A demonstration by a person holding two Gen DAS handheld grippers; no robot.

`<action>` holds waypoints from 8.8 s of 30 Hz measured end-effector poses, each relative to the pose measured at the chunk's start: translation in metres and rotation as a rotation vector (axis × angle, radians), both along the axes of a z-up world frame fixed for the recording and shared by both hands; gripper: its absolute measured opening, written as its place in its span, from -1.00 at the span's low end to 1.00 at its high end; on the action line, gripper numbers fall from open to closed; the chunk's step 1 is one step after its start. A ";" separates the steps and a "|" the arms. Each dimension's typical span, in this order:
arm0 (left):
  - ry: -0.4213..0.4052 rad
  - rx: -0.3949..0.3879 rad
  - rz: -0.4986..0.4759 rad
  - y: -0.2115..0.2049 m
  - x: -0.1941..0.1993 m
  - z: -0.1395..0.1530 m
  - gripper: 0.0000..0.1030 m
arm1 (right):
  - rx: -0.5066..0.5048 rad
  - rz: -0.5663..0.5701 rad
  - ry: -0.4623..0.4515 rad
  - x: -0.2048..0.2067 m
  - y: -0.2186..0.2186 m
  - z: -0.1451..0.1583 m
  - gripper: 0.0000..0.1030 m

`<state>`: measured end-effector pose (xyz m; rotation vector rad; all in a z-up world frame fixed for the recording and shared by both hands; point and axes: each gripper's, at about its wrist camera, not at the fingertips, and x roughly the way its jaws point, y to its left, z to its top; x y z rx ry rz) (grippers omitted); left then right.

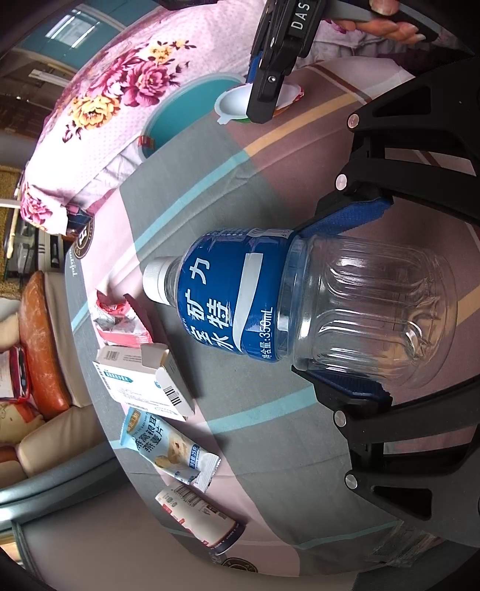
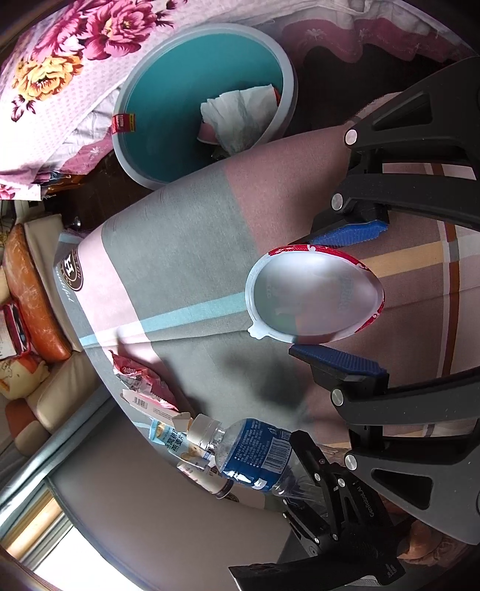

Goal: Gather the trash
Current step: 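Carry the lid and bottle over the teal bin and open both tools, then move both open tools back toward the remaining items on the table, then grasp the blue snack packet with the right tool while the left tool grasps the white cup, then carry the blue packet and white cup over the teal bin with both tools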

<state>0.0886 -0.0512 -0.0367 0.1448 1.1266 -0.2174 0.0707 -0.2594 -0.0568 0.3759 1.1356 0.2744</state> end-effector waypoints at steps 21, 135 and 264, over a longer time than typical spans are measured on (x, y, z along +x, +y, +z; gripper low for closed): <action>-0.012 0.041 -0.171 -0.123 0.021 0.010 0.29 | 0.090 -0.212 -0.066 -0.010 -0.112 0.000 -0.08; -0.108 0.013 0.340 0.246 0.118 0.027 0.85 | -0.124 0.223 0.123 0.169 0.236 0.045 0.53; -0.016 -0.057 -0.365 -0.243 0.070 -0.011 0.40 | -0.145 -0.396 -0.094 0.029 -0.196 0.013 -0.47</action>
